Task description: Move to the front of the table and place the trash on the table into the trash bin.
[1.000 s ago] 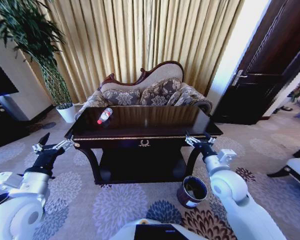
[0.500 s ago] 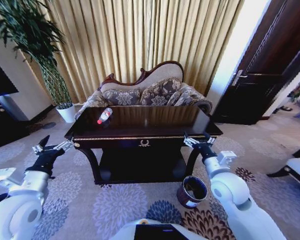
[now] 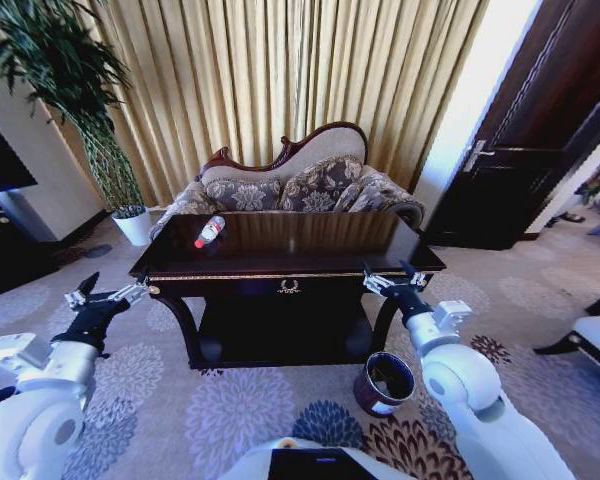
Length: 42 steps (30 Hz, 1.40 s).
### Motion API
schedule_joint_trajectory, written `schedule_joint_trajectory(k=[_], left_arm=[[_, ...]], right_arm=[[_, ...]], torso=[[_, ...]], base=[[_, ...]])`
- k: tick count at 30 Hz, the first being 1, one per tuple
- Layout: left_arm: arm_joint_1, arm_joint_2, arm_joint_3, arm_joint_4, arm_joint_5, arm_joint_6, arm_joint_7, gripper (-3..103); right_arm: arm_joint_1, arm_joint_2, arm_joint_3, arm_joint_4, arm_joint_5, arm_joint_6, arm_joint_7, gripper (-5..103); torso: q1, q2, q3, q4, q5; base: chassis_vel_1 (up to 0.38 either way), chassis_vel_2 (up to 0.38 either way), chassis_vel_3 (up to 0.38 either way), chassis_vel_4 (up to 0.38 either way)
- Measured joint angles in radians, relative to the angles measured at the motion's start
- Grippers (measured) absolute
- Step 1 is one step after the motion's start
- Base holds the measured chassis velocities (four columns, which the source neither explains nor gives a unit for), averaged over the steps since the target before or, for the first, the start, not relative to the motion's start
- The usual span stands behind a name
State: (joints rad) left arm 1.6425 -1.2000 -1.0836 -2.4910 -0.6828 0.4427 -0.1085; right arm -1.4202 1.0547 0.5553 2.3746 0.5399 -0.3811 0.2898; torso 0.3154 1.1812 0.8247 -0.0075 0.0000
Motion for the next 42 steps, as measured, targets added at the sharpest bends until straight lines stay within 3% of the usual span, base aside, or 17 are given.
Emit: schedule_joint_trajectory(k=[26,34,42], left_arm=[[0.001,-0.005,0.007,0.002,0.003,-0.007,0.009,100],[-0.002,-0.002,0.009,0.004,0.000,-0.007,0.007,100],[-0.040,0.055,0.000,0.029,-0.046,-0.004,-0.050,100]], right_arm=[[-0.010,-0.011,-0.013,-0.002,-0.026,-0.002,0.006,100],[-0.006,-0.011,-0.013,-0.005,0.010,0.028,0.010,100],[-0.003,-0.003,-0.014,-0.024,0.008,0.030,0.011,100]], torso=[[0.000,0.000,0.000,0.0000,0.0000],[0.001,0.000,0.000,0.0001,-0.0001],[0.000,0.000,0.000,0.0001,0.0000]], base=[[-0.123,0.118,0.116,-0.120],[-0.097,0.104,0.098,-0.103],[-0.004,0.008,0.006,-0.003]])
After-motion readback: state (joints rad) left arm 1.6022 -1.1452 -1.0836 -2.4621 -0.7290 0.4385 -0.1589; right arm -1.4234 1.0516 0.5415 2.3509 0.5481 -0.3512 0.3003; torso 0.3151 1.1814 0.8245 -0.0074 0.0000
